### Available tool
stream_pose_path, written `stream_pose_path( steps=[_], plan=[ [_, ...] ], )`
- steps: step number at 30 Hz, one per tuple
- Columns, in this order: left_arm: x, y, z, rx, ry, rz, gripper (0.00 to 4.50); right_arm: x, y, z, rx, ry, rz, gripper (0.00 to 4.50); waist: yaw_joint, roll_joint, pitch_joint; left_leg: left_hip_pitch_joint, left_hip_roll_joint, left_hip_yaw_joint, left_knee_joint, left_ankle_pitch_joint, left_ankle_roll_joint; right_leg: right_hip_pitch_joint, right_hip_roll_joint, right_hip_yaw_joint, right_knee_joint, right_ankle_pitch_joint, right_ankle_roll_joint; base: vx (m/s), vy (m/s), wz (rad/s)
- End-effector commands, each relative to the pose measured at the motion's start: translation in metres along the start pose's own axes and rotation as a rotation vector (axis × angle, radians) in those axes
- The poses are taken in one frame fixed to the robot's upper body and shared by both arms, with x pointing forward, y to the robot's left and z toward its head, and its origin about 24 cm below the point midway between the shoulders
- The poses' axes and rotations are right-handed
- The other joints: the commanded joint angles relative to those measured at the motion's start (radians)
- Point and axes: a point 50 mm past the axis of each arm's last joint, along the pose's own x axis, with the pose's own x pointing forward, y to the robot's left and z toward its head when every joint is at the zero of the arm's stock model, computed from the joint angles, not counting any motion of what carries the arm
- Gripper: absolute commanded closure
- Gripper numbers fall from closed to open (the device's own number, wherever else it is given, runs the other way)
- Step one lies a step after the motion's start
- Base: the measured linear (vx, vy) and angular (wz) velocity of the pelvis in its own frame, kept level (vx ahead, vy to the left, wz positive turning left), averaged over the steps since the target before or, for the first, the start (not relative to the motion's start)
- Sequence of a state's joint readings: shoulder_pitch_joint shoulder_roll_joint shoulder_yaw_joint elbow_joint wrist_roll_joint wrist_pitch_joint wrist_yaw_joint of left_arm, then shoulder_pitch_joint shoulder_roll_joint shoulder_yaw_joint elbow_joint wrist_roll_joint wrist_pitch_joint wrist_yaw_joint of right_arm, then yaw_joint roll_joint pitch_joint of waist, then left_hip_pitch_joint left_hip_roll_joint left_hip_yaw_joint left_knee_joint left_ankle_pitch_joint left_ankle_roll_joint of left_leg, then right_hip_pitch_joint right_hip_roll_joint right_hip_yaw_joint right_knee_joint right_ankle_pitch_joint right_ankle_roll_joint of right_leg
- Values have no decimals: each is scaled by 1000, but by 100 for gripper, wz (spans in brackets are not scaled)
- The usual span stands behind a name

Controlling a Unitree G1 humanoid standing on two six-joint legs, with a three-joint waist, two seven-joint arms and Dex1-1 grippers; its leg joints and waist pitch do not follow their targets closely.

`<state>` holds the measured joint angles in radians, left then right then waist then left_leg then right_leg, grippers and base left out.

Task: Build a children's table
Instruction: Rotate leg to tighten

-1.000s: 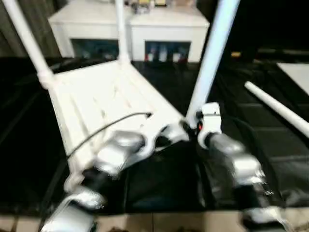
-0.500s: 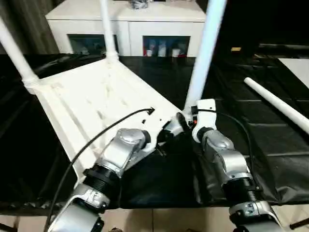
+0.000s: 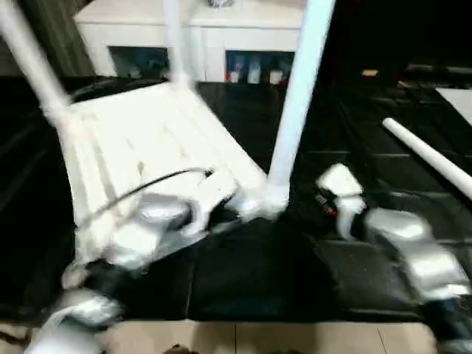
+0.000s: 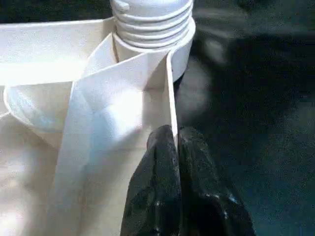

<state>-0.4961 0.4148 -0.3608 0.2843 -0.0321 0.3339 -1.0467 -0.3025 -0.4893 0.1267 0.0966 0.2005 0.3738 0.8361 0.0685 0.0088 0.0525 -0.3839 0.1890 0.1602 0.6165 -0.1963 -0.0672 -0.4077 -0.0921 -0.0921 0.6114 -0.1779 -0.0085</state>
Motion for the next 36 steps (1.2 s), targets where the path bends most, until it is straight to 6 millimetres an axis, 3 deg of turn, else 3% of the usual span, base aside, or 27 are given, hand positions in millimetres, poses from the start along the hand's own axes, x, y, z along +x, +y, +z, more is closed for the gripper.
stream_pose_path(
  steps=[1, 3, 7, 9, 10, 14, 15, 28, 32, 36],
  plan=[
    [9, -18, 19, 103, -45, -180, 450, -2, 5, 4, -16, -15, 58, 6, -3, 2, -63, 25, 47, -1, -87, -210, 58, 51, -56, 57, -68, -165, -247, 0, 0, 0],
    [6, -18, 18, 99, -37, -190, 450, -3, 8, 3, -13, -12, 96, 6, 11, 5, -58, 34, 49, 6, -91, -261, 26, 44, -57, 58, -75, -231, -228, 0, 0, 0],
    [5, -17, 18, 101, -35, -188, 450, -2, 11, 0, -17, 9, 123, 6, 11, -2, -58, 31, 46, 4, -96, -288, -1, 47, -56, 63, -76, -268, -200, 0, 0, 0],
    [5, -17, 18, 102, -37, -195, 450, -1, 14, -3, -29, 29, 162, 6, 10, -6, -59, 24, 44, 3, -97, -265, 4, 51, -57, 67, -75, -267, -188, 0, 0, 0],
    [4, -17, 18, 103, -38, -197, 450, -1, 15, -4, -31, 35, 174, 33, 10, -6, -59, 25, 43, 4, -95, -263, 7, 51, -57, 68, -75, -271, -186, 0, 0, 0],
    [4, -17, 18, 107, -36, -203, 450, 0, 15, -4, -33, 40, 181, 47, 11, -6, -61, 26, 43, 6, -92, -240, 18, 49, -56, 69, -75, -260, -188, 0, 0, 0],
    [4, -17, 18, 107, -35, -203, 450, 0, 15, -4, -33, 41, 183, 76, 12, -6, -61, 26, 43, 7, -91, -233, 20, 48, -56, 70, -74, -251, -191, 0, 0, 0],
    [4, -17, 17, 100, -31, -210, 450, 1, 15, -7, -20, 49, 197, 172, 11, -7, -61, 27, 43, 8, -92, -236, 21, 48, -54, 69, -75, -262, -190, 0, 0, 0],
    [5, -16, 16, 78, -32, -186, 450, 8, 9, -9, 18, 43, 96, 184, 10, -8, -60, 23, 41, 7, -93, -236, 20, 49, -55, 68, -76, -276, -188, 0, 0, 0],
    [14, -7, 19, 11, -51, -74, 450, 23, -7, -15, 119, 33, -144, 185, -8, -9, -57, 24, 36, 5, -95, -278, -11, 45, -54, 65, -83, -361, -170, 0, 0, 0]
  ],
)
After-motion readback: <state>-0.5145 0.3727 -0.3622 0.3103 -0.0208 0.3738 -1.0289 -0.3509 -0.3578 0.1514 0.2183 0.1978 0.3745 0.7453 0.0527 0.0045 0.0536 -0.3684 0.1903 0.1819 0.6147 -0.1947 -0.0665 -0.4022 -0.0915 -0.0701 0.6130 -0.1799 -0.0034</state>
